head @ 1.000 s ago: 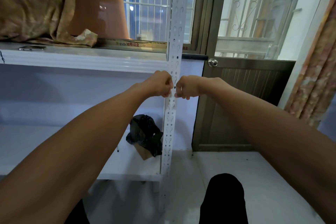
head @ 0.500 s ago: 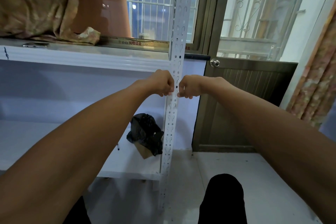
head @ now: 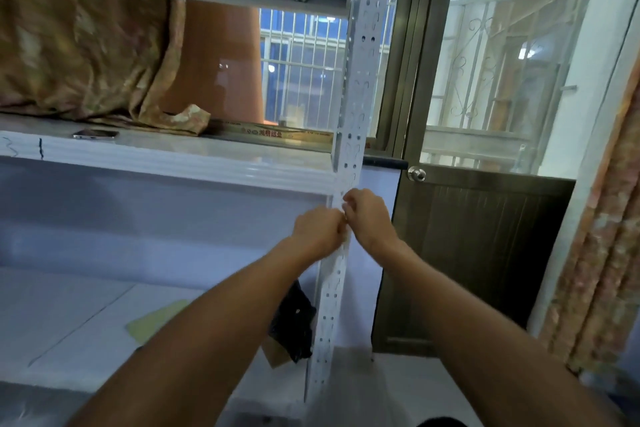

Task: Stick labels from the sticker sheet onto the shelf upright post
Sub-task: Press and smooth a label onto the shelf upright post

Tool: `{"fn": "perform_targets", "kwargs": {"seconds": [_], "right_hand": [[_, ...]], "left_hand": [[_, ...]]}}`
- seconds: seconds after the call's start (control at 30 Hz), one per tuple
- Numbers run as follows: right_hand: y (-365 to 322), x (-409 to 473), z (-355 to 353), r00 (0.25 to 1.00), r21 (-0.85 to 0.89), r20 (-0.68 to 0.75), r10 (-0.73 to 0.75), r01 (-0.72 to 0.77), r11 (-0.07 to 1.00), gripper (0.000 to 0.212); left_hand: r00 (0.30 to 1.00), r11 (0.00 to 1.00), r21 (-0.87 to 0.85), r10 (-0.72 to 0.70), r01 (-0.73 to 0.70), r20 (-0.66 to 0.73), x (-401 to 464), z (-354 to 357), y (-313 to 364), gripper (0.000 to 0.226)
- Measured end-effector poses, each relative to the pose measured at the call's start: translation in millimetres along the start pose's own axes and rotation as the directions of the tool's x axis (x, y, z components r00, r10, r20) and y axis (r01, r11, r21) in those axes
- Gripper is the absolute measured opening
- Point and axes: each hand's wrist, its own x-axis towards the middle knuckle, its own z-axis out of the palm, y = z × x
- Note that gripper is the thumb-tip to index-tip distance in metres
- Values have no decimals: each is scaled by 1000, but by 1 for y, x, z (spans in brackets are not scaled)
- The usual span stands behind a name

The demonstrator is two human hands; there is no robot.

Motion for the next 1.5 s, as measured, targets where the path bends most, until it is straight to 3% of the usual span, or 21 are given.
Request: {"fn": "perform_targets", "kwargs": {"seconds": [0.13,0.23,0.37,0.67,0.73,0.87,1.03,1.2,1.33,1.4,1.5], "right_hand": [[18,8,24,985,-88,-91,-145,137,987,21],[30,16,34,961,-200,-123,-247,220,955,14],[40,25,36,909,-378,-100,-405,342,860,15],[49,32,37,878,-436,-34,-477,416,798,18],[46,32,34,893,-349,-86,-442,389,853,15],[52,21,17,949,18,-156,-275,281,959,10],[63,1,1,955,-47,20,-295,296,954,13],[49,2,1,983,-47,56,-176,179,983,17],[34,-4,4,966,-169,250,-61,106,980,33],[31,-4,6,973,-184,226,-47,90,979,40],[26,5,6,999,-19,10,36,-36,999,41]], "left_hand": [[965,994,-90,-82,62,-248,7,21,-15,21],[928,982,-181,-122,60,-351,17,28,-26,20],[897,979,-204,-85,-6,-434,29,29,-35,18],[872,972,-224,-52,-67,-487,36,29,-41,15],[884,977,-198,-28,-74,-466,34,27,-41,16],[918,979,-182,18,-97,-395,34,14,-50,18],[990,976,-182,102,-119,-100,28,-1,-65,9],[990,985,-117,115,-124,-80,19,-8,-57,11],[974,987,51,144,-155,173,8,-26,-60,10],[962,994,41,85,-99,260,0,-34,-72,12],[950,999,36,-2,-10,314,-11,-41,-95,18]]}}
